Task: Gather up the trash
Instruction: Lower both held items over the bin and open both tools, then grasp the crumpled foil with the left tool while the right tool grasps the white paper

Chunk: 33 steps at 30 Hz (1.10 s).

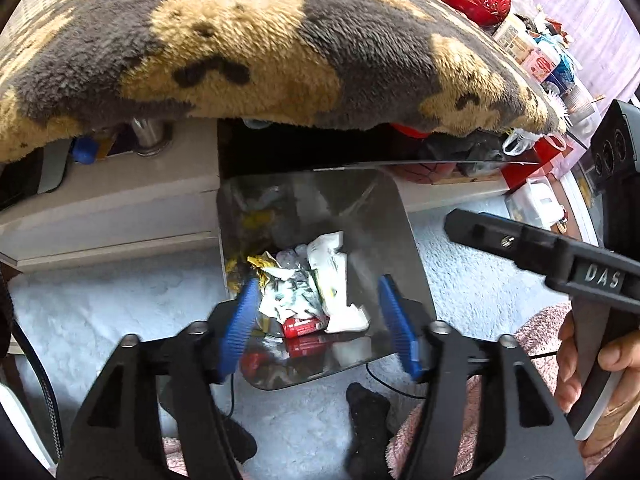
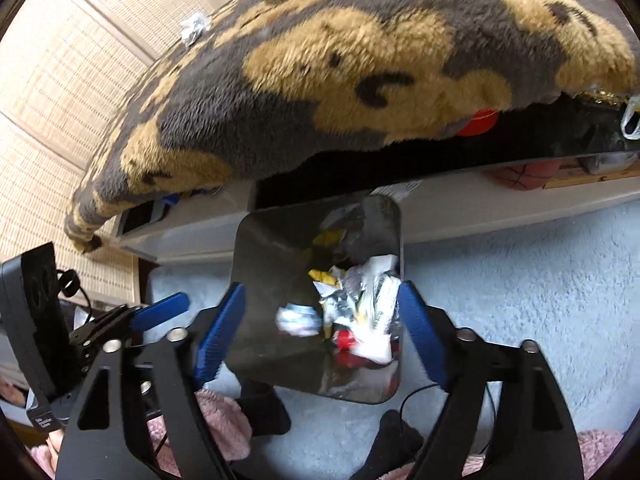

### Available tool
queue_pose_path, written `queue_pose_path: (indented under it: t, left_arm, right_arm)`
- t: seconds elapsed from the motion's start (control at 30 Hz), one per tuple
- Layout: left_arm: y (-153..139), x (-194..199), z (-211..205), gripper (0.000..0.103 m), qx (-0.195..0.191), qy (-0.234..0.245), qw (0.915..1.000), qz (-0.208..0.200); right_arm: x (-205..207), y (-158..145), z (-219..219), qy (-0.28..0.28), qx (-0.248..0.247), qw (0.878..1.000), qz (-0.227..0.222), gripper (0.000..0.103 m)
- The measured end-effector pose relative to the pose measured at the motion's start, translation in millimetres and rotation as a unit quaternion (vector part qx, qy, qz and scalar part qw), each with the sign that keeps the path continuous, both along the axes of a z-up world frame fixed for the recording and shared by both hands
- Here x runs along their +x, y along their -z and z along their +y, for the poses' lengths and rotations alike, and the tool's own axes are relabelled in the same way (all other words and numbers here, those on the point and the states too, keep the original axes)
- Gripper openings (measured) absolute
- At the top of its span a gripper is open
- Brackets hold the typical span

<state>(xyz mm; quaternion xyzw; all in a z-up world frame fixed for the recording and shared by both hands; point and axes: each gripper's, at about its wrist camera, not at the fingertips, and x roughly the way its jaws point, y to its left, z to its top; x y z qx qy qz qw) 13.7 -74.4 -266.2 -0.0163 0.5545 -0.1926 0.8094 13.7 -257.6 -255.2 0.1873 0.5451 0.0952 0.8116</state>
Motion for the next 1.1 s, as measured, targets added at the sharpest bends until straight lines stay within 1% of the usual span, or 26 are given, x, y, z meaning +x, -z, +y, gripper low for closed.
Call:
queue_pose_path:
  t: [0.03,0.07,0.13,0.2,0.23,0.3,0.4,0.5,0.6,0.7,0.8,0.9,0.97,1.0,1.07,1.1]
  left_arm:
    - [-3.5,0.5,2.2,0.072,0.003,-0.002,1.0,-0.004]
    - [-6.4,0.9,4.0,0.074,0.004,-0.004,1.0,-0.008]
    - [-15.7,2.3,8.5,0.085,0.004,-0.008,0.9999,-0.015]
    - [-26.7,3.9,12.2,0.09,0.003,-0.012,0.9996,-0.024]
    - [-31.7,3.9,15.2,0.091,0.002,-0.013,0.9995,-0.029]
    - [-44.4,6.5,18.2,0.092,0.001,-0.014,0.9991,-0.04]
    - [-67.1,16.5,22.4,0.093,0.004,-0.02,0.9977,-0.065]
    - [-86.7,32.3,28.5,0.093,0.0,-0.03,0.9962,-0.082]
    - [-105.7,55.3,32.5,0.093,0.005,-0.041,0.9936,-0.105]
    - [-118.1,75.7,35.9,0.093,0.007,-0.046,0.9918,-0.119]
    - [-128.1,105.8,39.0,0.093,0.009,-0.055,0.9897,-0.132]
    - [-133.9,136.5,37.2,0.093,0.019,-0.059,0.9873,-0.146]
    - [-132.7,154.3,37.1,0.093,0.022,-0.062,0.9865,-0.15]
    - [-132.0,167.0,38.2,0.093,0.024,-0.065,0.986,-0.151]
    - [-129.4,184.8,41.0,0.092,0.025,-0.071,0.9855,-0.152]
    - [-127.0,194.9,42.4,0.09,0.026,-0.073,0.9853,-0.152]
  right_arm:
    - [-0.1,-2.9,-2.4,0.003,-0.002,1.0,-0.004,0.087]
    - [-0.3,-6.9,-5.0,0.006,-0.005,1.0,-0.009,0.089]
    - [0.1,-13.5,-10.4,0.01,-0.012,1.0,-0.018,0.091]
    - [1.2,-24.9,-16.1,0.014,-0.019,0.999,-0.031,0.092]
    - [1.8,-30.2,-17.3,0.015,-0.021,0.999,-0.036,0.092]
    - [5.3,-42.2,-20.4,0.016,-0.026,0.998,-0.049,0.092]
    - [16.0,-68.7,-24.2,0.017,-0.035,0.996,-0.081,0.092]
    - [31.8,-88.8,-25.1,0.015,-0.042,0.993,-0.105,0.092]
    - [56.1,-108.9,-22.3,0.013,-0.051,0.99,-0.133,0.092]
    - [77.4,-118.0,-20.9,0.012,-0.052,0.988,-0.146,0.092]
    - [102.0,-122.5,-19.5,0.014,-0.044,0.987,-0.153,0.092]
    - [126.2,-123.9,-18.0,0.016,-0.043,0.986,-0.161,0.092]
    - [139.6,-123.2,-16.5,0.016,-0.042,0.985,-0.165,0.091]
    - [146.3,-122.7,-16.0,0.017,-0.042,0.985,-0.167,0.09]
    - [158.7,-120.7,-13.9,0.017,-0.042,0.984,-0.17,0.081]
    - [165.0,-119.6,-12.7,0.015,-0.042,0.984,-0.171,0.074]
